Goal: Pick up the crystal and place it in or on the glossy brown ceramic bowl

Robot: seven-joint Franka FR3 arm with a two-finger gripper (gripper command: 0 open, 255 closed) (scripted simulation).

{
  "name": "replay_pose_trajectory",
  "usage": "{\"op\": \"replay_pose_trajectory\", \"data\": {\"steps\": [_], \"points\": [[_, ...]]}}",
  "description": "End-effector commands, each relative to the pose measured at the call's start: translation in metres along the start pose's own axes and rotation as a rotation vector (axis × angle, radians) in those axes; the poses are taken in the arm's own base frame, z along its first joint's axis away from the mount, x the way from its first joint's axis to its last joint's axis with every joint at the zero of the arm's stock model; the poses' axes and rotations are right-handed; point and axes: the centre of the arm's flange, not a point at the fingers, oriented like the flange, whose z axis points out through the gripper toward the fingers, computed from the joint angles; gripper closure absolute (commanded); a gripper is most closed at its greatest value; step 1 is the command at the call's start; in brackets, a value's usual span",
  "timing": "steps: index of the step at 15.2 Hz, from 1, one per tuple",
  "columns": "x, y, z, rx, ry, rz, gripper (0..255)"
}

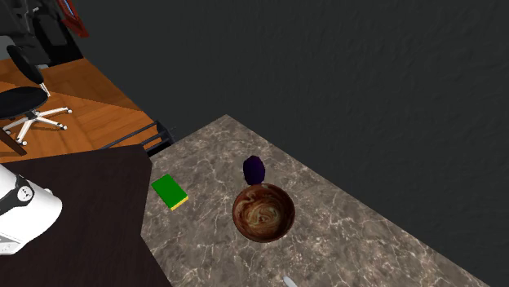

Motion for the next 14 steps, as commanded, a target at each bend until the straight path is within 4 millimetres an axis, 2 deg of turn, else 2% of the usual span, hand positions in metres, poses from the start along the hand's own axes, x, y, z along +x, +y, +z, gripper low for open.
{"op": "replay_pose_trajectory", "data": {"steps": [1,14], "points": [[0.0,0.0,0.0,0.0,0.0,0.0,0],[0.117,0.025,0.124,0.059,0.008,-0.061,0]]}}
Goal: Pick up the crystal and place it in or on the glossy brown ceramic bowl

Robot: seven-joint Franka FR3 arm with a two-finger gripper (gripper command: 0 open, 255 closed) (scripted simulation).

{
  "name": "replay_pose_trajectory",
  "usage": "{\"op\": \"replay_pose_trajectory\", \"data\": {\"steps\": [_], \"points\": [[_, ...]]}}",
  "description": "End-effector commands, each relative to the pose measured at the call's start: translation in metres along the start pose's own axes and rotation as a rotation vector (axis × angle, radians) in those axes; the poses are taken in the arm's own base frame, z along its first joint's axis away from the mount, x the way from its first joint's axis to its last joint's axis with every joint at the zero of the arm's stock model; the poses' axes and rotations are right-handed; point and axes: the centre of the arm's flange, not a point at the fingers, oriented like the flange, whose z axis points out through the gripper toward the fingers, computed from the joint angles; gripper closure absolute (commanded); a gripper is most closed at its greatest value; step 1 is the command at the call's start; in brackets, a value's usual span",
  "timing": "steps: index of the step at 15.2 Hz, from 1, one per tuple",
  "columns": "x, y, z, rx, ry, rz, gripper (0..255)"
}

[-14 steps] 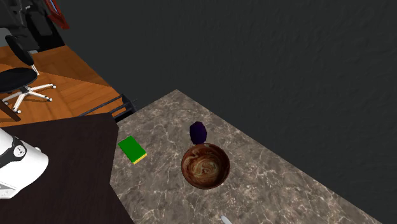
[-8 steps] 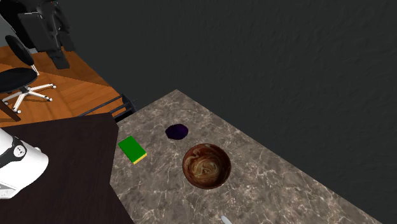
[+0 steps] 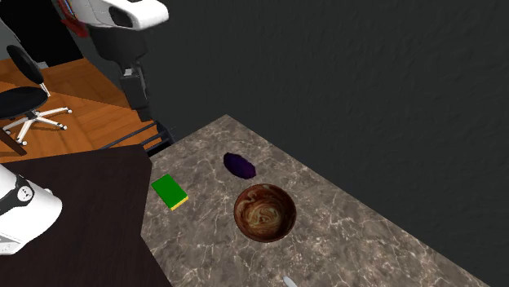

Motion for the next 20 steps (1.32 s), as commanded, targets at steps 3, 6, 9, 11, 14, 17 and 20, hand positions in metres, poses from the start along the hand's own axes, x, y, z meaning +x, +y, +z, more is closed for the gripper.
{"op": "replay_pose_trajectory", "data": {"steps": [3,6,9,11,14,17,20], "points": [[0.036,0.01,0.037,0.018,0.004,-0.019,0],[0.063,0.016,0.066,0.031,0.006,-0.033,0],[0.09,0.022,0.094,0.045,0.008,-0.047,0],[0.108,0.025,0.113,0.054,0.009,-0.056,0],[0.136,0.029,0.142,0.068,0.011,-0.07,0],[0.163,0.032,0.17,0.081,0.013,-0.084,0],[0.191,0.034,0.199,0.095,0.015,-0.098,0]]}}
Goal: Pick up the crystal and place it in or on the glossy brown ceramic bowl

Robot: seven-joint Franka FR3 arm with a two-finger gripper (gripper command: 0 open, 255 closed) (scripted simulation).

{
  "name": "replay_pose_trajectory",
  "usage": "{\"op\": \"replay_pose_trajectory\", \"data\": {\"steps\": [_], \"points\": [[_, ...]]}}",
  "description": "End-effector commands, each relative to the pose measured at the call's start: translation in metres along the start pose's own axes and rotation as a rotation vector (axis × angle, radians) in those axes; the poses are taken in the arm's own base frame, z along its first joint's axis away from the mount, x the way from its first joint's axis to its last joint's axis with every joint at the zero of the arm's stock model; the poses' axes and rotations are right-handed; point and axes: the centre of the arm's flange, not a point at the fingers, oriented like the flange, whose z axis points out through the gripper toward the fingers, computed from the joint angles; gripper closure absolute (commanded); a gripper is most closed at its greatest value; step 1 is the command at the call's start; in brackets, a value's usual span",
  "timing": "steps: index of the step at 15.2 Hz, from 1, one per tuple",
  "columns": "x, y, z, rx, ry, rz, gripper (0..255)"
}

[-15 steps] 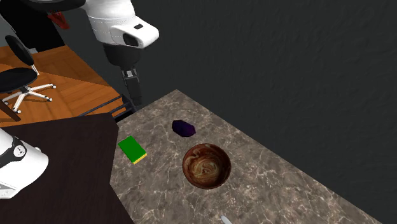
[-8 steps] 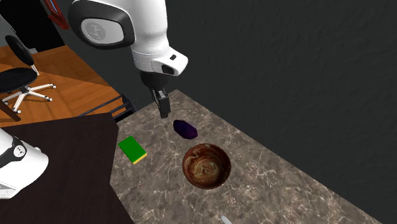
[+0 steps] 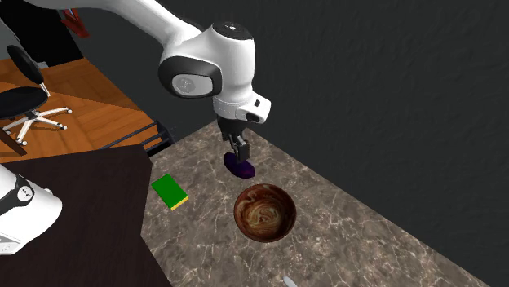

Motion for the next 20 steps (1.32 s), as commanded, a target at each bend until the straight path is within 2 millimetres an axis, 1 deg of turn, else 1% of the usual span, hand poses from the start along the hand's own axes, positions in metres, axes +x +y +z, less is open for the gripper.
{"op": "replay_pose_trajectory", "data": {"steps": [1,6,14,20], "points": [[0.017,0.008,0.019,0.009,0.002,-0.01,0],[0.06,0.018,0.065,0.031,0.005,-0.032,0],[0.06,0.017,0.105,0.031,0.005,-0.032,0],[0.061,0.017,0.105,0.031,0.005,-0.032,0]]}}
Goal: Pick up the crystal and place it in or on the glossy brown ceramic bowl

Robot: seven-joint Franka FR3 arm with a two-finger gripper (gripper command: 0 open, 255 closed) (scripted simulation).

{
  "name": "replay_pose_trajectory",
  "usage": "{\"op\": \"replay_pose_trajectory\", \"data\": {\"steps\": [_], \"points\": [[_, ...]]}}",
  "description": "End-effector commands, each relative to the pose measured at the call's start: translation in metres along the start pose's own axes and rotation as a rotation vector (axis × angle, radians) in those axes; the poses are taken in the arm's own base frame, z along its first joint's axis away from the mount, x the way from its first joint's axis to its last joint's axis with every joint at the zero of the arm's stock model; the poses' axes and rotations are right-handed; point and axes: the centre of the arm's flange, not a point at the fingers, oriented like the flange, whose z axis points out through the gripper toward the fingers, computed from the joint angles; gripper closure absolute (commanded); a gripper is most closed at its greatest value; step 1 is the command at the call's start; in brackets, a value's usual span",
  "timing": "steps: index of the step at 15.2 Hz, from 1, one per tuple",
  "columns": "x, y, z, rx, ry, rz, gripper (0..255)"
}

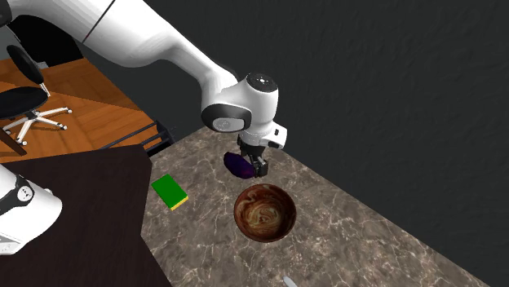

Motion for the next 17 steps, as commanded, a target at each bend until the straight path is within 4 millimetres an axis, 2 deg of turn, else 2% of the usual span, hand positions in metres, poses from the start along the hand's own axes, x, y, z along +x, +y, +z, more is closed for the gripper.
{"op": "replay_pose_trajectory", "data": {"steps": [1,2,11,12,15,17], "points": [[0.0,0.0,0.0,0.0,0.0,0.0,0],[0.0,0.0,0.0,0.0,0.0,0.0,255],[0.0,0.0,0.0,0.0,0.0,0.0,255],[0.0,0.0,0.0,0.0,0.0,0.0,0],[-0.007,-0.042,0.008,-0.051,-0.05,0.374,0],[-0.003,-0.069,0.015,-0.085,-0.084,0.623,0]]}}
